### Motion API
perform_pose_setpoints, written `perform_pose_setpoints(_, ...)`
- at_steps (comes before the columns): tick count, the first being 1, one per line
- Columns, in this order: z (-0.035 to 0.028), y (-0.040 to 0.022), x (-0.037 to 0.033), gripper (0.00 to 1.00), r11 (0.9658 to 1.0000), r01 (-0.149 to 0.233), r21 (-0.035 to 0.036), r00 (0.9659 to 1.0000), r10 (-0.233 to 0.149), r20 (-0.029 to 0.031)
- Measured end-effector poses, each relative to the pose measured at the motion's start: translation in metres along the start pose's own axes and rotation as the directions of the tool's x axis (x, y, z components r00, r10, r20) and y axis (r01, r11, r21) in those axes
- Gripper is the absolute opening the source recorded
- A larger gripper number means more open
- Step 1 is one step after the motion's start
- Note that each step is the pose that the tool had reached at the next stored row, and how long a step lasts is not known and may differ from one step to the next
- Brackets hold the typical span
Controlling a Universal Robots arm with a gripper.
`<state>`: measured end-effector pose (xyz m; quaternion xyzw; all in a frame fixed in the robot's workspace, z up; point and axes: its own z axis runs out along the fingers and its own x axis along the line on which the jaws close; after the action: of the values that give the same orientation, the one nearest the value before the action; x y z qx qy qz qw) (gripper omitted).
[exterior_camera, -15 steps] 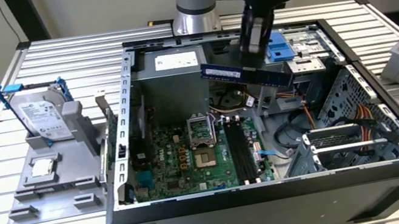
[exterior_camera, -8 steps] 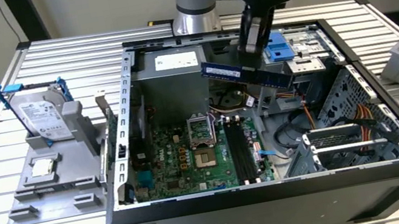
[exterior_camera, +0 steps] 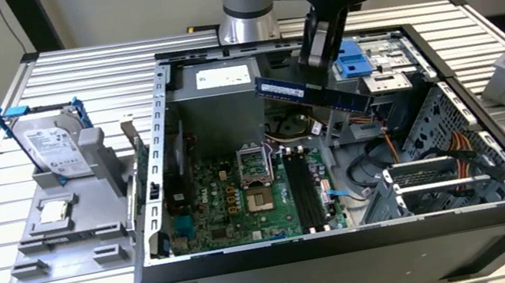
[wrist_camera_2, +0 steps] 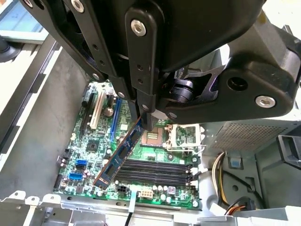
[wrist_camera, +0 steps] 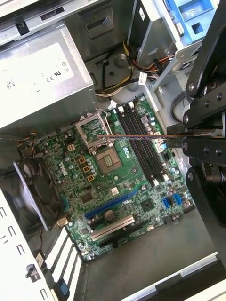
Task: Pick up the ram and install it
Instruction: 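Insert the ram into the slot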
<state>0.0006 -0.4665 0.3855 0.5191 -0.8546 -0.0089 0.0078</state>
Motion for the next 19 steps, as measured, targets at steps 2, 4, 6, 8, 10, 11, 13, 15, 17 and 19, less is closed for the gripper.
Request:
perform_pose_setpoints(2, 0.0, 0.0, 0.0, 0.0, 1.0, -0.001, 0.0, 1.0, 0.001, 0.0001)
perform_pose_setpoints(4, 0.0, 0.0, 0.0, 0.0, 1.0, -0.001, 0.0, 1.0, 0.001, 0.0)
perform_pose_setpoints(6, 0.0, 0.0, 0.0, 0.0, 1.0, -0.001, 0.0, 1.0, 0.001, 0.0001)
perform_pose_setpoints(8, 0.0, 0.0, 0.0, 0.0, 1.0, -0.001, 0.0, 1.0, 0.001, 0.0001)
perform_pose_setpoints(10, 0.0, 0.0, 0.0, 0.0, 1.0, -0.001, 0.0, 1.0, 0.001, 0.0)
perform_pose_setpoints(11, 0.0, 0.0, 0.0, 0.0, 1.0, -0.001, 0.0, 1.0, 0.001, 0.0)
perform_pose_setpoints(13, 0.0, 0.0, 0.0, 0.0, 1.0, -0.002, 0.0, 1.0, 0.002, 0.0001)
perform_pose_setpoints(15, 0.0, 0.0, 0.0, 0.0, 0.9999, -0.01, 0.0, 0.9999, 0.01, 0.0002)
perform_pose_setpoints(17, 0.0, 0.0, 0.0, 0.0, 0.9997, -0.026, -0.0001, 0.9997, 0.026, 0.0006)
perform_pose_setpoints(19, 0.0, 0.0, 0.0, 0.0, 0.9989, -0.046, -0.0002, 0.9989, 0.046, 0.0011)
